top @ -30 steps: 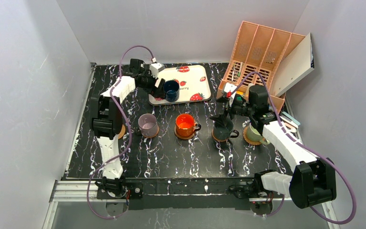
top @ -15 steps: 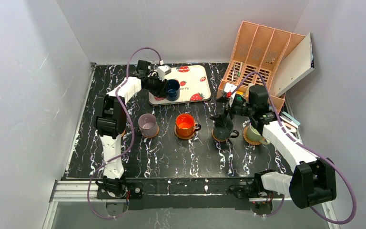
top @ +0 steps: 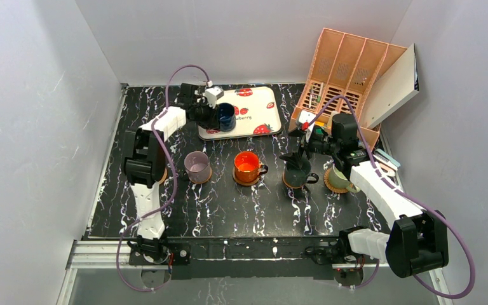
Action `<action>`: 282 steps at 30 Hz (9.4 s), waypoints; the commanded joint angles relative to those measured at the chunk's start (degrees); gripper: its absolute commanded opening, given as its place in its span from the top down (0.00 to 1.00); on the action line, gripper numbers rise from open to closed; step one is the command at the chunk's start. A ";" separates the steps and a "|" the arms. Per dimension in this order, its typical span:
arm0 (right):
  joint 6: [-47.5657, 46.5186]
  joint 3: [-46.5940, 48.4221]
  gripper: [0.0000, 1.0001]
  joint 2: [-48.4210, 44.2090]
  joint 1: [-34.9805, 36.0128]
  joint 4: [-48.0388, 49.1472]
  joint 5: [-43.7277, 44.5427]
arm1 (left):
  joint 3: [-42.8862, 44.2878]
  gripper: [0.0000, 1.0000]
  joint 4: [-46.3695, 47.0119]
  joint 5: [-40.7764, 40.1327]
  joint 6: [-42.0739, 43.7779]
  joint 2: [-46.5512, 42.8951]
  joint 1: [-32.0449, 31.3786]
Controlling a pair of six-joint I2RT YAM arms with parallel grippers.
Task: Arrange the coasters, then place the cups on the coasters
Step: Pick up the cup from the tray, then place the cup on the coaster, then reset both arms
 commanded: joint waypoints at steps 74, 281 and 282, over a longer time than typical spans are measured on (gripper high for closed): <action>0.85 0.07 0.01 -4.58 -1.33 0.90 -3.50 | -40.99 1.00 -14.59 -0.28 17.64 -58.63 33.09; 18.05 -4.45 0.01 -49.02 -1.53 -9.72 32.47 | -47.60 0.02 -5.51 0.06 3.58 -82.03 7.54; 18.57 -4.56 0.01 -51.59 -1.54 -10.51 31.78 | -47.93 0.02 -5.88 -1.93 3.34 -85.06 7.55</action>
